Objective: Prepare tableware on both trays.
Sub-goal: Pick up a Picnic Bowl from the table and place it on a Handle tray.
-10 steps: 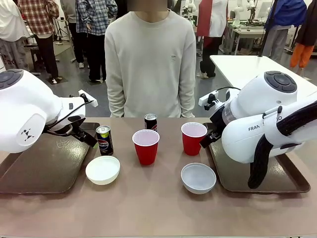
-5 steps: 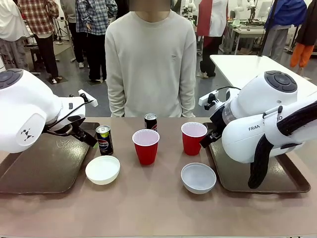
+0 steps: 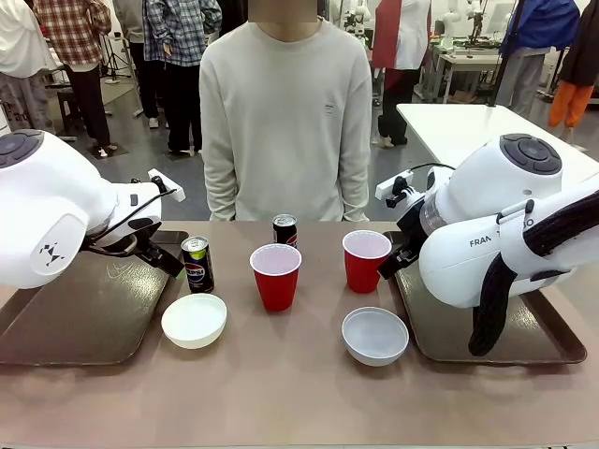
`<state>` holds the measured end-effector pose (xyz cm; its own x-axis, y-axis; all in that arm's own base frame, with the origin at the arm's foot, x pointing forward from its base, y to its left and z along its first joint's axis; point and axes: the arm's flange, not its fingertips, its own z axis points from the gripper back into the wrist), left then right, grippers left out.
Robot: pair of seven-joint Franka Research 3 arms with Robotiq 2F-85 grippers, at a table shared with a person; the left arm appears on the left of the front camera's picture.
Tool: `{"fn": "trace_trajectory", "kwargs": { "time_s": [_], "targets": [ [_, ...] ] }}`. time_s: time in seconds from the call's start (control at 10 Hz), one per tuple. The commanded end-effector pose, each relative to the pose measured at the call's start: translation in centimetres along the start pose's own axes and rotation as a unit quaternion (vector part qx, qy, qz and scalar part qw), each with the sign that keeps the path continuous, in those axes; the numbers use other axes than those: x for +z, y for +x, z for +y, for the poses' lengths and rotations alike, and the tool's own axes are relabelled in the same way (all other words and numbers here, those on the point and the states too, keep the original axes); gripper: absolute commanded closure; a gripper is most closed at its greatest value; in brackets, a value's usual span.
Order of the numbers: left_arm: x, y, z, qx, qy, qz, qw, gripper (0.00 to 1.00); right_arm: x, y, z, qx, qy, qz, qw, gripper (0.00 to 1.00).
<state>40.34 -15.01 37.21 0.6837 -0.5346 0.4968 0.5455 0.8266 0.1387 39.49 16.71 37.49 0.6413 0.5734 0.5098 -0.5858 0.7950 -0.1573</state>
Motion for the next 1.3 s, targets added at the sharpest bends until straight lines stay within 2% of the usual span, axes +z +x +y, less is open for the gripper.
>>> {"fn": "trace_trajectory", "kwargs": {
  "time_s": [0.0, 0.1, 0.2, 0.3, 0.4, 0.5, 0.6, 0.7, 0.8, 0.9, 1.0, 1.1, 1.2],
  "targets": [
    [0.0, 0.0, 0.0, 0.0, 0.0, 0.0, 1.0, 0.0, 1.1, -0.4, 0.8, -0.001, -0.036, 0.027, 0.999, 0.0],
    [2.4, -1.2, 0.0, -0.005, 0.001, 0.011, 1.0, 0.0, 3.5, -0.9, 2.4, 0.022, -0.072, 0.054, 0.996, 0.0],
    [6.1, -2.3, -0.4, -0.019, -0.023, 0.011, 0.999, 0.0, 6.8, -2.0, 5.0, 0.055, -0.092, 0.09, 0.99, 0.0],
    [9.0, -3.6, -0.4, -0.036, -0.034, 0.028, 0.998, 0.0, 9.7, -3.4, 6.6, 0.058, -0.106, 0.106, 0.987, 0.0],
    [11.8, -4.9, -0.7, -0.055, -0.028, 0.051, 0.997, 0.0, 12.3, -5.1, 7.9, 0.046, -0.085, 0.119, 0.988, 0.0],
    [13.5, -6.3, -1.0, -0.069, -0.052, 0.071, 0.994, 0.0, 14.0, -6.9, 8.5, 0.029, -0.057, 0.127, 0.99, 0.0],
    [15.5, -7.6, -1.8, -0.087, -0.067, 0.101, 0.989, 0.0, 15.0, -9.0, 9.6, 0.021, -0.02, 0.165, 0.986, 0.0],
    [16.4, -8.4, -2.3, -0.096, -0.075, 0.115, 0.986, 0.0, 15.3, -10.6, 10.1, 0.008, -0.017, 0.183, 0.983, 0.0],
    [16.9, -8.9, -3.0, -0.085, -0.05, 0.105, 0.99, 0.0, 14.6, -11.8, 9.7, 0.004, -0.084, 0.202, 0.976, 0.0],
    [15.5, -2.2, -0.7, -0.08, -0.055, 0.106, 0.99, 0.0, 15.3, -2.2, 10.2, 0.039, -0.036, 0.169, 0.984, 0.0],
    [17.6, -3.1, -1.1, -0.084, -0.059, 0.117, 0.988, 0.0, 16.6, -3.3, 10.6, 0.027, -0.041, 0.192, 0.98, 0.0],
    [17.2, -2.5, -0.2, -0.051, -0.119, 0.061, 0.99, 0.0, 15.4, -2.4, 9.3, 0.013, 0.051, 0.137, 0.989, 0.0],
    [14.9, -2.6, 1.4, -0.004, -0.223, -0.011, 0.975, 0.0, 15.3, -2.2, 6.1, -0.042, 0.144, 0.045, 0.988, 0.0]
  ]
}}
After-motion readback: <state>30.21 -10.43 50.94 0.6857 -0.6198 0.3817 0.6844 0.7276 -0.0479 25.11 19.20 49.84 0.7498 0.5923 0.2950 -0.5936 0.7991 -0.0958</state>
